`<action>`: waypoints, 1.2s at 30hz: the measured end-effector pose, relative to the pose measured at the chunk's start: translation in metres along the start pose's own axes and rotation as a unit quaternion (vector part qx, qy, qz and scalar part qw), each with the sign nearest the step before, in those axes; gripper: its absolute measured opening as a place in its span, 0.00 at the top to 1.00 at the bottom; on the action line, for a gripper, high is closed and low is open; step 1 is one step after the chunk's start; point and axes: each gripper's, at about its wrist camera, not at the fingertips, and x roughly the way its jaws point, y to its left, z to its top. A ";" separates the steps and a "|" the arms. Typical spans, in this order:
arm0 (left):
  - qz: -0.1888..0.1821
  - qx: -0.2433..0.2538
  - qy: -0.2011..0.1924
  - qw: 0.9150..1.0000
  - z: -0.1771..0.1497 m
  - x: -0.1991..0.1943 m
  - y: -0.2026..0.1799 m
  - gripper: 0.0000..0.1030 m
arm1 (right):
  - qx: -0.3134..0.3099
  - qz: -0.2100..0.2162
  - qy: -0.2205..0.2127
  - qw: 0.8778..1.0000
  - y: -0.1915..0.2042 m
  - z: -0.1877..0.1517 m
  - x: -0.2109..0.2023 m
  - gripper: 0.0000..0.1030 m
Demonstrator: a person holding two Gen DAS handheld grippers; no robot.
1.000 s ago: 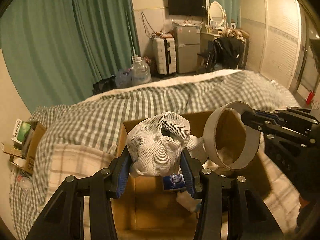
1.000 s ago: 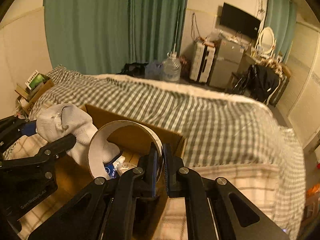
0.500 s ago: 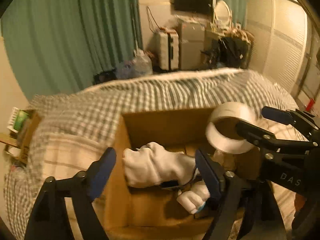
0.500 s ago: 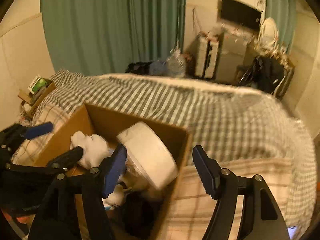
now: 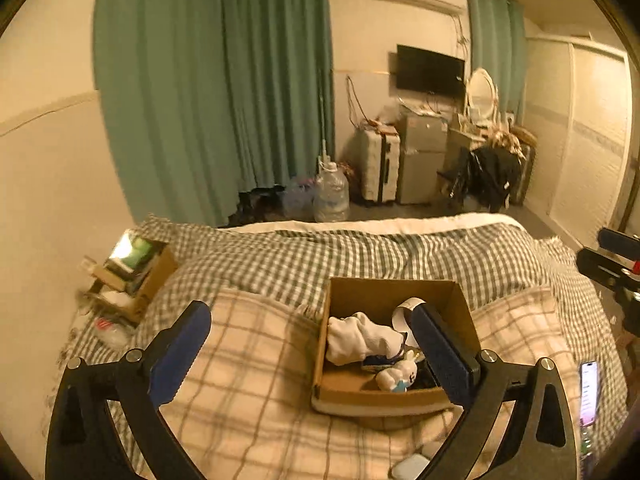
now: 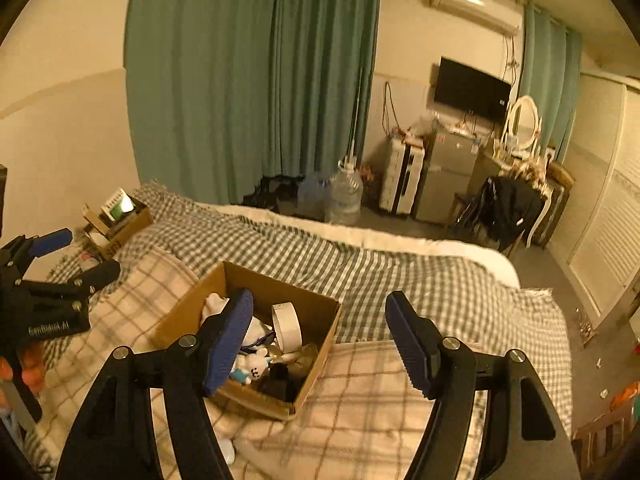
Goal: Organize objects
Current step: 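Grasp the white tube with the right gripper while the left grasps the earbuds case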
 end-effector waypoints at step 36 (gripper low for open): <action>-0.089 -0.001 0.175 0.980 -0.206 0.074 -0.066 0.02 | -0.053 0.019 0.215 0.975 0.043 -0.213 0.107 0.54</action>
